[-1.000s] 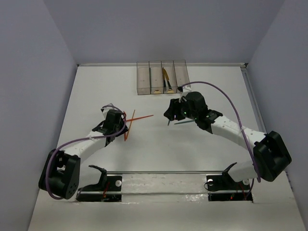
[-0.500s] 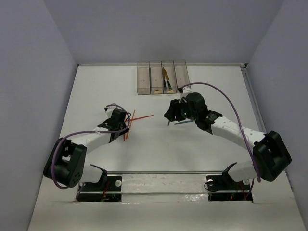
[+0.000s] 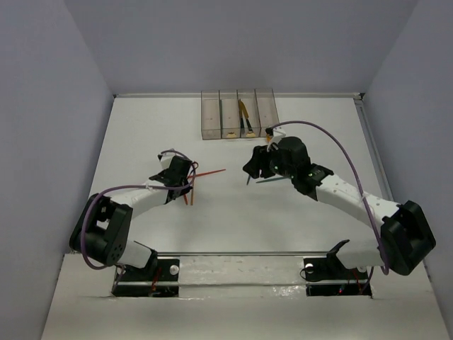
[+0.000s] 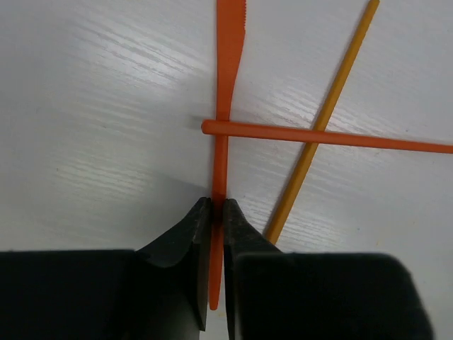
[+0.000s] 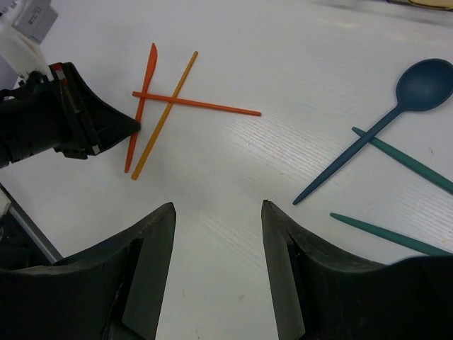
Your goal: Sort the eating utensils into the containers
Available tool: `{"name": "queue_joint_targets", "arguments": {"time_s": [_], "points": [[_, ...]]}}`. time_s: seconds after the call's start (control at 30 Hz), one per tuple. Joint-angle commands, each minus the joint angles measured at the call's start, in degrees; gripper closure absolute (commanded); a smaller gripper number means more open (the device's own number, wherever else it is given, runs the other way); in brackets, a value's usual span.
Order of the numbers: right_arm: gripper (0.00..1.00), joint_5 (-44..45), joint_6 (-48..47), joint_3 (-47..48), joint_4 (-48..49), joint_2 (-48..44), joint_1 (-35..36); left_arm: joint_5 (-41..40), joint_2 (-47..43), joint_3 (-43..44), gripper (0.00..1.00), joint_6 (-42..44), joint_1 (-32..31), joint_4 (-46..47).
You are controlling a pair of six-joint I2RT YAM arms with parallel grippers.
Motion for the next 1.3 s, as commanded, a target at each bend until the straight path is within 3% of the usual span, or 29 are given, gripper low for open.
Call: {"name": "queue_joint_targets", "arguments": {"time_s": [0.0, 0.2, 0.77, 1.07, 1.27], "points": [[0.42, 0.62, -0.81, -0.78, 3.05, -3.8, 0.6, -0.62, 1.43, 0.26, 1.0, 0.14, -0.63, -10.64], [0.42, 0.71, -1.08, -1.66, 2.87, -6.79, 0.6, -1.42, 0.99, 1.67, 1.0, 0.14, -0.63, -14.24], [0.42, -0.87, -0.55, -2.36, 3.49, -8.55, 0.6, -9.07, -13.33, 8.08, 1.0, -3.21, -0.63, -25.76], [0.41, 3.42, -0.37, -3.59, 3.32, -11.36, 0.6, -5.56, -12.29, 21.87, 1.0, 1.1, -1.24, -23.75], [0.41, 9.06, 0.06, -3.42, -0.38, -14.52, 0.6, -1.69, -0.7, 38.81, 1.0, 4.79, -5.37, -19.44]]}}
